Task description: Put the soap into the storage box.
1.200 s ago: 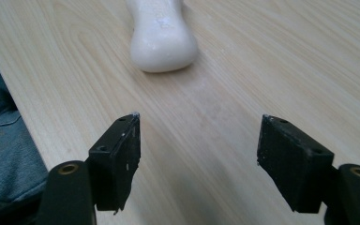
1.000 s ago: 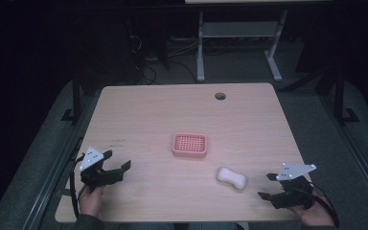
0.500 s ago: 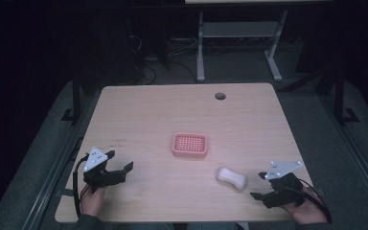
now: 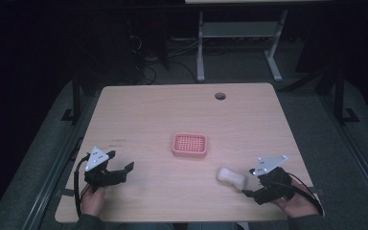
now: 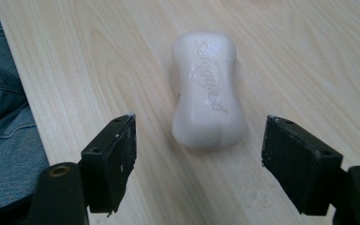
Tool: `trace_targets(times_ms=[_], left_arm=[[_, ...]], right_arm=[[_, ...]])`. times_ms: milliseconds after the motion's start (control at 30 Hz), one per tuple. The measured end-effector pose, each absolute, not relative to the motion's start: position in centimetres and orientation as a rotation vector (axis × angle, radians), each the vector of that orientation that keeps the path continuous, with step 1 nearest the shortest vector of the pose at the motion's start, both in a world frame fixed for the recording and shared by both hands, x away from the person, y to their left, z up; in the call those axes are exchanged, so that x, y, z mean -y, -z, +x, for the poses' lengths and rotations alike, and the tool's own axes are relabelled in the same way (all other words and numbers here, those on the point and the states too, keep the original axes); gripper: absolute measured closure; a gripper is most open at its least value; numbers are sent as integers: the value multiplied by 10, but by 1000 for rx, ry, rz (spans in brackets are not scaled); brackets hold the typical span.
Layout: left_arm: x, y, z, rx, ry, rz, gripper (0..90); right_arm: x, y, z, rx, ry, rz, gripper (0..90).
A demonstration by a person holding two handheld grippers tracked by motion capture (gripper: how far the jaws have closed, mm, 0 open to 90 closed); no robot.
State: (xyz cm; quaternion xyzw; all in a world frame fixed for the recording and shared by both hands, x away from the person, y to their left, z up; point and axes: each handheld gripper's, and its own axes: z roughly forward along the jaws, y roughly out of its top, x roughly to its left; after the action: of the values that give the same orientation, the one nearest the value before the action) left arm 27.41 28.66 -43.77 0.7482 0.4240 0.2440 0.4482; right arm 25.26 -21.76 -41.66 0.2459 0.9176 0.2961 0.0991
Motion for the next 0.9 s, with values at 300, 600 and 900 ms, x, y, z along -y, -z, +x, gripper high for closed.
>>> trace_targets(times_ms=[300,600,900], left_arm=[[-290,438,275,-1070,-599,1841,141],[-290,438,276,-1073,-596,1848,141],[-289,438,276,-1073,-595,1847,141]], right_arm=[[194,406,264,-2761,-808,633,282],[174,414,277,-2812,-751,605,287],[163,423,295,-2861,-639,612,333]])
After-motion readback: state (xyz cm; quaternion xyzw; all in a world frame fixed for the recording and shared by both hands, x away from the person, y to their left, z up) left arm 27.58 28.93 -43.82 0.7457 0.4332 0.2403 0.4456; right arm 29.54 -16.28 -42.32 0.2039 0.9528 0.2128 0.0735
